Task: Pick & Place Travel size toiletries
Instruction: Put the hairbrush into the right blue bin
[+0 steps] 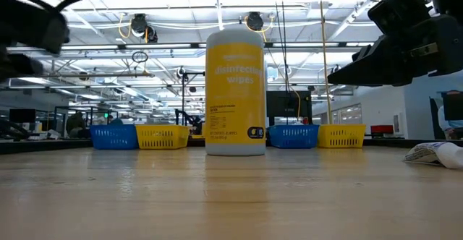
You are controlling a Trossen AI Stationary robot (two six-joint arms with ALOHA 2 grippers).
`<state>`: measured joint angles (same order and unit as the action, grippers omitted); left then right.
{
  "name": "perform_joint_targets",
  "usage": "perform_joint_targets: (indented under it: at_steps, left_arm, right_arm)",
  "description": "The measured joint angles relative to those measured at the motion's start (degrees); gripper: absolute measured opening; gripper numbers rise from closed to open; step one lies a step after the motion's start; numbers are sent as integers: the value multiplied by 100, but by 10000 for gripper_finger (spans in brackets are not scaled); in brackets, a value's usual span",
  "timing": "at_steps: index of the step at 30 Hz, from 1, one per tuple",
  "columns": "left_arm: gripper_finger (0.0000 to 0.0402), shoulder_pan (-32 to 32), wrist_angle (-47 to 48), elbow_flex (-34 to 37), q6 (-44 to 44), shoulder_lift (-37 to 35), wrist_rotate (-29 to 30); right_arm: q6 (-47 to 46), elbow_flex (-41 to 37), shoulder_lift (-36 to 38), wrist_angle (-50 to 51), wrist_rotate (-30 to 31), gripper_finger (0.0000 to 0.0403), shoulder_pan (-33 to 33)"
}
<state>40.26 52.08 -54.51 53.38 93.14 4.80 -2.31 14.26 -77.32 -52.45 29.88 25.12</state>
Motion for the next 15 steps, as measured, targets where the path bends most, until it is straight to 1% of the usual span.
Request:
perform_joint_targets:
  at_steps: [3, 6, 8, 11, 13, 15]
  left_arm:
    - [5, 3, 789, -229, 276, -6, -321]
    - [34, 46, 980, -241, 752, -9, -503]
    - [71, 142, 1109, -197, 1106, -9, -524]
    - [143, 261, 1036, -104, 1477, -11, -618]
    - [191, 251, 915, -43, 1575, -11, -717]
    - [231, 243, 666, -13, 1471, -11, -803]
  right_arm:
    - [6, 0, 0, 0, 1, 1, -2]
    - [11, 0, 0, 0, 5, 1, -2]
    - [12, 0, 0, 2, 6, 2, -2]
    - [15, 0, 0, 10, 7, 1, -2]
    - [15, 0, 0, 35, 5, 1, -2]
    - [16, 0, 0, 52, 7, 1, -2]
